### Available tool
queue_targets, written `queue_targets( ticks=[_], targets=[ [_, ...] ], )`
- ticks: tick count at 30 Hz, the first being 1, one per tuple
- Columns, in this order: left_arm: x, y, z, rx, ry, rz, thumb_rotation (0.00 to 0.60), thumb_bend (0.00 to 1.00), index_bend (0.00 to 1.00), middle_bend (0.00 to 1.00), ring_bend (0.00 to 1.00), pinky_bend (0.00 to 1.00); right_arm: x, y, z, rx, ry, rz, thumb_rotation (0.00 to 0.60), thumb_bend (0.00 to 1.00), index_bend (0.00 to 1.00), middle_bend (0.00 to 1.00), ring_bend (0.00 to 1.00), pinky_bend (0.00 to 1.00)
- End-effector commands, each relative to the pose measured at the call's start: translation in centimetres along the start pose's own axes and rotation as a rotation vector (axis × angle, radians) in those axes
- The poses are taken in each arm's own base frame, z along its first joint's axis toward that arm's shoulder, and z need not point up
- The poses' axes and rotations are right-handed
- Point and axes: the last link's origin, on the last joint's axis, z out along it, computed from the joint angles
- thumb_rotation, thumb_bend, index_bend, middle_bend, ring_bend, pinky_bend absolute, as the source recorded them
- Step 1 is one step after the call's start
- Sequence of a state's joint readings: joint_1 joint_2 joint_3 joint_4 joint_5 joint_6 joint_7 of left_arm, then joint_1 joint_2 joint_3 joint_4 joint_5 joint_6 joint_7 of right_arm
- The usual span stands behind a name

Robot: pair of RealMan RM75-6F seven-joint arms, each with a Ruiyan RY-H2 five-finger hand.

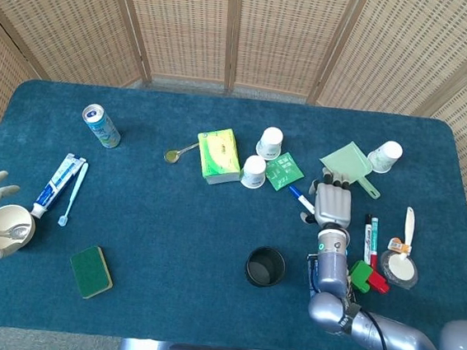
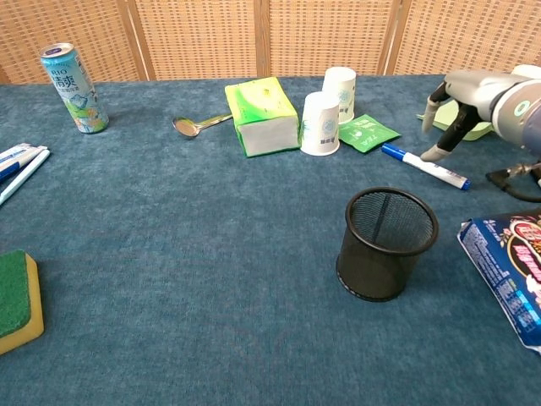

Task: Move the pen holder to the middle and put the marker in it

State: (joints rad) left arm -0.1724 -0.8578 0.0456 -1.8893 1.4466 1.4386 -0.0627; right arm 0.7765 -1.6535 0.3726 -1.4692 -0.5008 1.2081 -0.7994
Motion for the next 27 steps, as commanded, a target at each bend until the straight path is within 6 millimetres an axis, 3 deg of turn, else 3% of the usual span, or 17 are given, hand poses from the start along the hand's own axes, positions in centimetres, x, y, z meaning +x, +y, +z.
queue_targets(
  ticks=[1,15,27],
  targets=[
    [-0.1,0.1,0.0,-0.002,-0.004,0.001,0.6,0.09,0.19,0.0,0.0,0.03,-0.6,-0.1,0.3,0.006,-0.004,0.003,0.6,0.29,0.41,0.0,0.0,0.02],
    [-0.1,-0.2,0.1,0.008,-0.009,-0.004,0.6,0.09,0.19,0.0,0.0,0.04,-3.2,-0.4,1.2,-0.006,-0.006,0.001,0.6,0.31,0.42,0.0,0.0,0.02],
    [-0.1,-0.3,0.1,0.009,-0.014,-0.008,0.6,0.09,0.19,0.0,0.0,0.04,-4.2,-0.1,1.7,-0.02,-0.005,-0.001,0.6,0.31,0.44,0.01,0.0,0.02]
  ],
)
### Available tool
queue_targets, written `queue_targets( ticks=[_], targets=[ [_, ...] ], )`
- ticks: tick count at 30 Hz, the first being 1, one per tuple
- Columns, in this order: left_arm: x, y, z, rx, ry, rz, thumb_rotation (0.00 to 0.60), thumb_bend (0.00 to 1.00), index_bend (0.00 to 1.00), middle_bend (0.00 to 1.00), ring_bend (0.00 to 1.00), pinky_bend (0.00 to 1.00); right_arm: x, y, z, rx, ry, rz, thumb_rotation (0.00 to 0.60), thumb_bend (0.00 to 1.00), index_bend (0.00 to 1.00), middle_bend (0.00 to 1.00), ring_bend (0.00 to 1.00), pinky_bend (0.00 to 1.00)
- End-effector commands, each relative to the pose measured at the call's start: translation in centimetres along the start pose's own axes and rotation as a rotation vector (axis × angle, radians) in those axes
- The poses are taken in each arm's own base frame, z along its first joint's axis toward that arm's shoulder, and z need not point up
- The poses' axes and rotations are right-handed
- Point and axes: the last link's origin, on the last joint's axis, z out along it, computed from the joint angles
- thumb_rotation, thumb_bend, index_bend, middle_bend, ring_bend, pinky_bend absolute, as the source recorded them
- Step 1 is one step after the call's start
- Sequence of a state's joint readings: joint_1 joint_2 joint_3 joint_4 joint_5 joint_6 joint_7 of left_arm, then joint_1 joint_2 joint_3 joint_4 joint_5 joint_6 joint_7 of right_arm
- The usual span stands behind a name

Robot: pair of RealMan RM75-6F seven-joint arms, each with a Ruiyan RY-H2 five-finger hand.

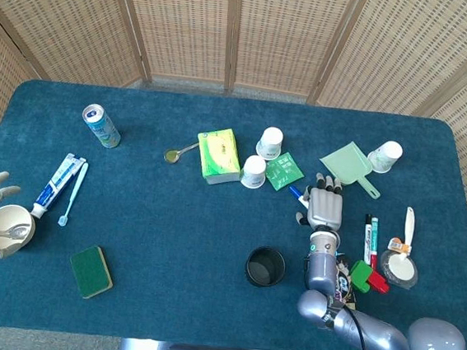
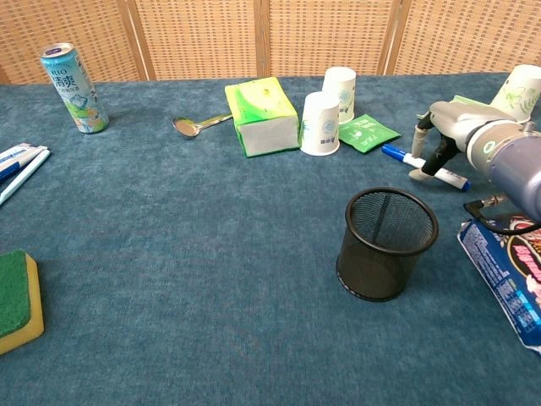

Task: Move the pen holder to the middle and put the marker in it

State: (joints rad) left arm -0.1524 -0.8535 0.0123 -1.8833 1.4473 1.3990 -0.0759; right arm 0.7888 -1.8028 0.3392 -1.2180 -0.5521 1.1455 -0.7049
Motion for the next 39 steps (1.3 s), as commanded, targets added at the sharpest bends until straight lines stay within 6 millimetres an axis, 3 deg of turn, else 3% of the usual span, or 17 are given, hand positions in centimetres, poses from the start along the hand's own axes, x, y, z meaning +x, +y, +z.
queue_targets(
  ticks=[1,13,26,39],
  targets=[
    [0.0,0.0,0.0,0.0,0.0,-0.001,0.6,0.09,0.19,0.0,0.0,0.04,-0.2,0.2,0.1,-0.006,0.0,-0.007,0.6,0.31,0.44,0.01,0.0,0.02],
    [-0.1,0.1,-0.1,-0.002,-0.005,0.0,0.6,0.09,0.19,0.0,0.0,0.04,-0.5,1.0,0.4,-0.035,-0.011,-0.032,0.6,0.41,0.5,0.03,0.0,0.02],
    [-0.1,0.2,-0.1,-0.009,-0.01,0.0,0.6,0.09,0.19,0.0,0.0,0.04,-0.4,1.8,0.2,-0.039,-0.002,-0.051,0.6,0.45,0.53,0.04,0.0,0.02],
    [-0.1,0.1,-0.1,-0.012,-0.017,-0.005,0.6,0.09,0.19,0.0,0.0,0.04,2.2,3.1,-2.5,0.056,0.172,-0.149,0.6,0.45,0.55,0.05,0.0,0.02]
  ],
)
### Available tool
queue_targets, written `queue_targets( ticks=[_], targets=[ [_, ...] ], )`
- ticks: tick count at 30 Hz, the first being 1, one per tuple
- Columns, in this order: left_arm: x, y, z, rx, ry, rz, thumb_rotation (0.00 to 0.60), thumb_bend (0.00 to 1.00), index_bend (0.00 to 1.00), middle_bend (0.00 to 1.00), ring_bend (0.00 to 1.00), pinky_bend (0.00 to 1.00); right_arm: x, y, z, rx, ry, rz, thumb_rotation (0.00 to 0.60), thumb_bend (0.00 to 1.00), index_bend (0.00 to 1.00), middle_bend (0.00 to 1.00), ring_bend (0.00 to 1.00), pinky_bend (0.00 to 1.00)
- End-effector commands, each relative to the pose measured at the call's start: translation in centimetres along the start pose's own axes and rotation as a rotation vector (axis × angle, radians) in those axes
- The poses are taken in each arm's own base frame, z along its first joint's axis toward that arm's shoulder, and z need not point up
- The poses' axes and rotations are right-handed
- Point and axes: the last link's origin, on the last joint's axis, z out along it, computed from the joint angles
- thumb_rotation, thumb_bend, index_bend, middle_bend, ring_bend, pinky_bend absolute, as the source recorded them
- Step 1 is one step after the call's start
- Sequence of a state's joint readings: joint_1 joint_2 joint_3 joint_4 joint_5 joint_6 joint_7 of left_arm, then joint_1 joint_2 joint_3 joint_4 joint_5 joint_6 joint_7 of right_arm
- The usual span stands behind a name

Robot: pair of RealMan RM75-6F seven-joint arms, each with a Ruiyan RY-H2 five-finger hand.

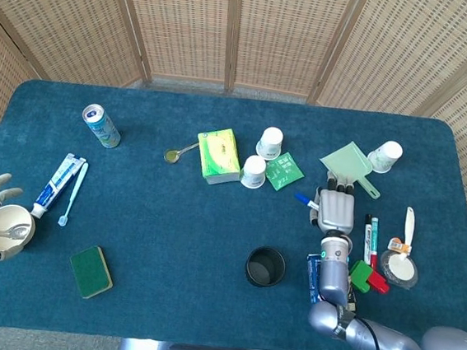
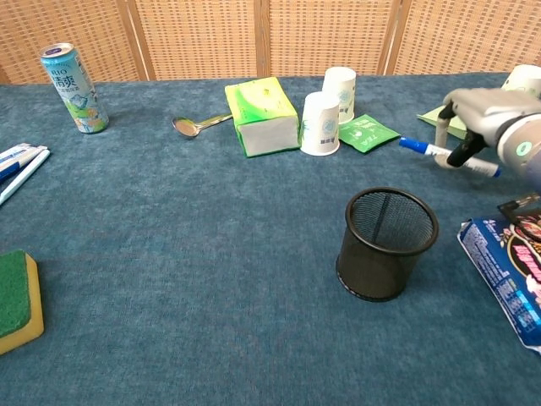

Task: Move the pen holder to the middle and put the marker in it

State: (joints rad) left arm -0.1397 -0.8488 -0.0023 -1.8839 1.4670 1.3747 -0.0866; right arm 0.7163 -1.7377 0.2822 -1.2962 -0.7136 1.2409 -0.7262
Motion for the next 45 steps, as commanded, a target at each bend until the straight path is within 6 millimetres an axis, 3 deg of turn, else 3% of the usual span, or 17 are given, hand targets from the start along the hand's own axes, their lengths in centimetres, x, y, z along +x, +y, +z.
queue_targets(
  ticks=[1,8,14,28,34,45],
  targets=[
    [0.0,0.0,0.0,-0.003,-0.001,0.001,0.6,0.09,0.19,0.0,0.0,0.04,1.4,1.1,-1.3,0.036,0.084,-0.055,0.6,0.45,0.55,0.05,0.0,0.02],
    [0.1,0.0,0.0,-0.005,0.0,-0.003,0.6,0.09,0.19,0.0,0.0,0.04,4.0,2.1,-3.7,0.119,0.223,-0.16,0.6,0.45,0.56,0.05,0.0,0.04],
    [0.0,0.1,0.0,-0.005,-0.003,-0.001,0.6,0.09,0.19,0.0,0.0,0.05,4.9,2.4,-5.6,0.199,0.294,-0.222,0.6,0.44,0.57,0.06,0.0,0.05],
    [0.0,0.0,0.1,0.001,-0.001,0.0,0.6,0.09,0.19,0.0,0.0,0.05,4.9,4.0,-7.9,0.353,0.428,-0.299,0.6,0.43,0.59,0.09,0.0,0.09],
    [-0.2,0.0,0.2,0.004,-0.007,0.002,0.6,0.09,0.19,0.0,0.0,0.05,5.2,6.0,-10.0,0.44,0.608,-0.331,0.6,0.42,0.58,0.09,0.0,0.13],
    [-0.5,0.5,0.0,-0.007,-0.015,0.011,0.6,0.09,0.19,0.0,0.0,0.05,4.5,7.9,-11.4,0.497,0.735,-0.388,0.6,0.4,0.59,0.09,0.0,0.15]
  ],
)
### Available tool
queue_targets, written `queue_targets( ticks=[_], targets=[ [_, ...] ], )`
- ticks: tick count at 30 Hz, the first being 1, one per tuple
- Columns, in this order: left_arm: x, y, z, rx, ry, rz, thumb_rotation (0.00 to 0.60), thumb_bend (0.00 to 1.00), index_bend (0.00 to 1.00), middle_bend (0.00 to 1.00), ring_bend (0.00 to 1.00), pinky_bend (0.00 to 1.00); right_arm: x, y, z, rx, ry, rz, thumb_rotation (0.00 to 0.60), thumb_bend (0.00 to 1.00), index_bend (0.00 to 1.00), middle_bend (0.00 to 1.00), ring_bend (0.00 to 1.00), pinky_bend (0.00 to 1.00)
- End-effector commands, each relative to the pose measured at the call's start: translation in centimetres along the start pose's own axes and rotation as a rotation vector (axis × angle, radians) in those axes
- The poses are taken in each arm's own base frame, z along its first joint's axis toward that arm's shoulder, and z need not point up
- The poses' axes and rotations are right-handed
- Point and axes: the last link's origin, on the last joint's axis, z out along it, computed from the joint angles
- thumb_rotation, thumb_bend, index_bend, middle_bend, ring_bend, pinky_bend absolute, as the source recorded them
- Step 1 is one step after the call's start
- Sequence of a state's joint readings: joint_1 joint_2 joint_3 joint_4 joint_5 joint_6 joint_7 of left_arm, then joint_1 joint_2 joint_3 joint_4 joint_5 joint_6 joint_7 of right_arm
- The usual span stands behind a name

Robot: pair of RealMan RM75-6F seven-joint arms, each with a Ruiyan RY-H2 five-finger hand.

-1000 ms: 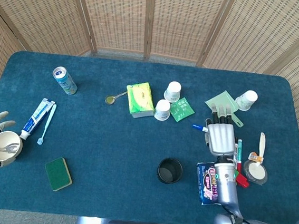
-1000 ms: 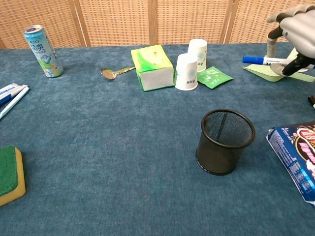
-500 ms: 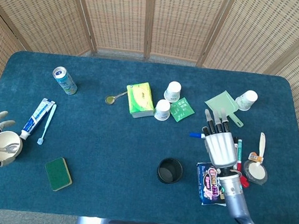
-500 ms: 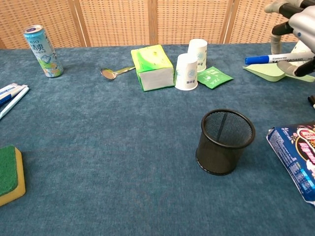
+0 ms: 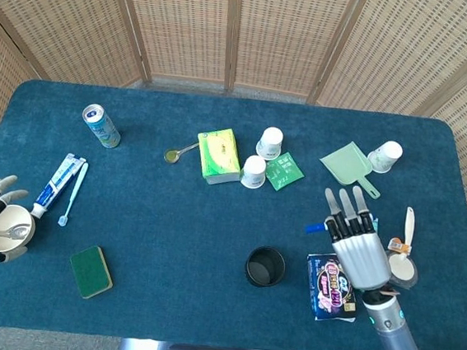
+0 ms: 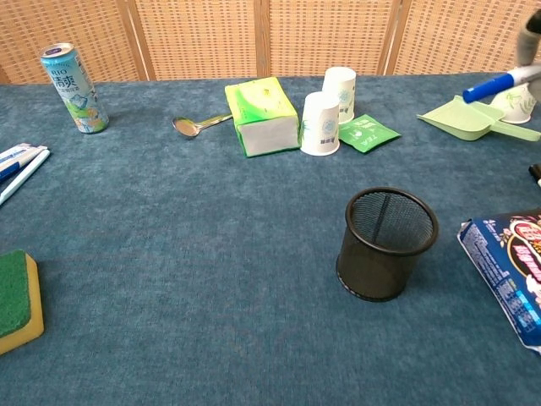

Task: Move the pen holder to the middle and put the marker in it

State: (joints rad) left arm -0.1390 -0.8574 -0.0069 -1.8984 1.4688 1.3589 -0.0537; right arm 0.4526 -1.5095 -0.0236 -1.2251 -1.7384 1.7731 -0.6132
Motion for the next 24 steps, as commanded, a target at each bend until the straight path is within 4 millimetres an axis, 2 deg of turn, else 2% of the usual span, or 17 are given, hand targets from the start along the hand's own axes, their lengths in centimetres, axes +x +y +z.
queue_targets(
  ticks=[1,15,24],
  targets=[
    [-0.1,0.1,0.0,-0.001,-0.001,0.002,0.6,0.09,0.19,0.0,0.0,0.05,0.0,-0.2,-0.5,0.007,0.016,-0.002,0.6,0.4,0.59,0.09,0.0,0.15],
    [-0.3,0.1,0.0,0.006,-0.006,0.008,0.6,0.09,0.19,0.0,0.0,0.05,-0.4,-1.9,-2.1,0.152,0.174,-0.07,0.6,0.4,0.61,0.11,0.0,0.15],
    [-0.3,0.1,0.0,0.003,-0.009,0.007,0.6,0.09,0.19,0.0,0.0,0.05,-0.7,-2.5,-2.0,0.246,0.226,-0.138,0.6,0.41,0.62,0.12,0.0,0.15]
  ],
)
